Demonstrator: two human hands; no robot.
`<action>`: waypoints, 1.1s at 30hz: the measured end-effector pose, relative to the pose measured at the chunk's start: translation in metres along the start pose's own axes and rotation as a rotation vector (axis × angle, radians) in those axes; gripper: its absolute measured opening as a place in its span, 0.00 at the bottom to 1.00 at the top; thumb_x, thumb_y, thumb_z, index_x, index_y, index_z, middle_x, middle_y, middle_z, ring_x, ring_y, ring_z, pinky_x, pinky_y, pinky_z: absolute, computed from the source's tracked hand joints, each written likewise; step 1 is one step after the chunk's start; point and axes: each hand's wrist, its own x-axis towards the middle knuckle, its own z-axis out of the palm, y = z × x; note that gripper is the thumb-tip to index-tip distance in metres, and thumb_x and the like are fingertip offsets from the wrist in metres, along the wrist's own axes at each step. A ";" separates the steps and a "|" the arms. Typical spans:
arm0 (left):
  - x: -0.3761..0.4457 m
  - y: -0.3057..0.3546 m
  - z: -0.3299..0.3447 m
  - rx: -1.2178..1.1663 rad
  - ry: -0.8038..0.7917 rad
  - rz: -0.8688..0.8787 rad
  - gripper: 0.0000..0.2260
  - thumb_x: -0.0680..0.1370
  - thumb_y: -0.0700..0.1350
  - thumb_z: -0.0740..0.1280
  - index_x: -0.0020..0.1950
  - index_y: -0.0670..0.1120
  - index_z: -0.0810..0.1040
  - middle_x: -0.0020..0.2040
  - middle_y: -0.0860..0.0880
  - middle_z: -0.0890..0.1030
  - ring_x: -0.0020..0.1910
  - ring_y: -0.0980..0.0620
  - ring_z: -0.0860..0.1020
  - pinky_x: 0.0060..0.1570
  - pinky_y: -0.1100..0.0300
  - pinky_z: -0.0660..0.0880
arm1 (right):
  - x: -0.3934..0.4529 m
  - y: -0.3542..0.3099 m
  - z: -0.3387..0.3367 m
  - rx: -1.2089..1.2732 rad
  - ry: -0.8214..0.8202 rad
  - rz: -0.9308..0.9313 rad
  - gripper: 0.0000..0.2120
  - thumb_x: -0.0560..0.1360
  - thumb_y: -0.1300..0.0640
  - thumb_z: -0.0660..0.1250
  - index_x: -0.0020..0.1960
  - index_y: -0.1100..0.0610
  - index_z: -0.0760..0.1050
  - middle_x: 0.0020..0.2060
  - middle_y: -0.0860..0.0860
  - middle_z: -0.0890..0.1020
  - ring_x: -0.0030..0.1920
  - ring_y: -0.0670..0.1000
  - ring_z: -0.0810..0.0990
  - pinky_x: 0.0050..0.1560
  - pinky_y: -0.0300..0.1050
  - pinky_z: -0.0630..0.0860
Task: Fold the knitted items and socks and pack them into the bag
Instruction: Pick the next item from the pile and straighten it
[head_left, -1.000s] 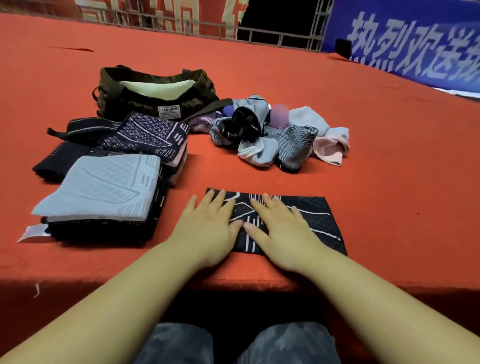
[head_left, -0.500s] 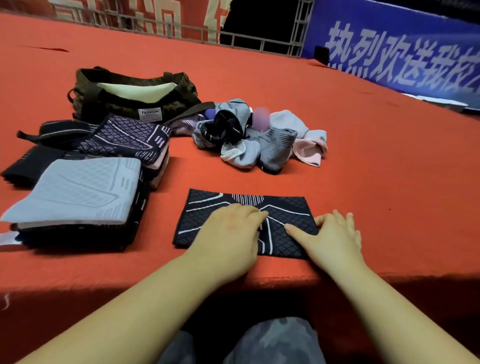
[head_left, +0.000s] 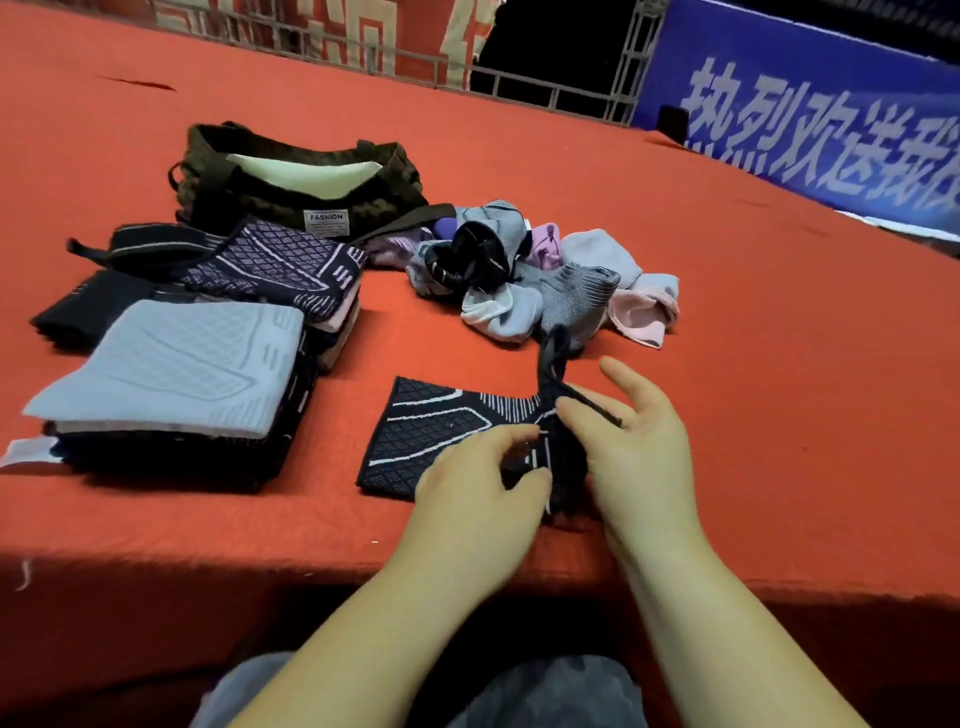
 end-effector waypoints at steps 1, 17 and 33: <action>-0.007 -0.005 -0.009 0.086 0.070 -0.005 0.24 0.67 0.54 0.58 0.63 0.55 0.76 0.60 0.58 0.79 0.62 0.56 0.73 0.67 0.55 0.65 | -0.002 0.000 0.013 -0.067 -0.026 -0.042 0.22 0.72 0.68 0.68 0.63 0.52 0.71 0.44 0.51 0.84 0.40 0.47 0.83 0.43 0.41 0.79; -0.015 -0.050 -0.071 0.410 0.115 -0.106 0.23 0.71 0.49 0.52 0.62 0.58 0.76 0.57 0.54 0.75 0.59 0.50 0.71 0.64 0.55 0.65 | -0.021 0.018 0.066 -0.285 -0.455 -0.121 0.14 0.71 0.53 0.58 0.54 0.41 0.68 0.54 0.45 0.78 0.52 0.45 0.80 0.62 0.45 0.72; 0.011 -0.023 -0.081 0.477 0.012 -0.314 0.12 0.76 0.42 0.65 0.58 0.52 0.73 0.58 0.47 0.77 0.58 0.46 0.75 0.56 0.57 0.69 | -0.017 0.018 0.043 -0.670 -0.174 -0.091 0.19 0.69 0.58 0.72 0.57 0.49 0.70 0.37 0.45 0.78 0.42 0.51 0.79 0.49 0.50 0.75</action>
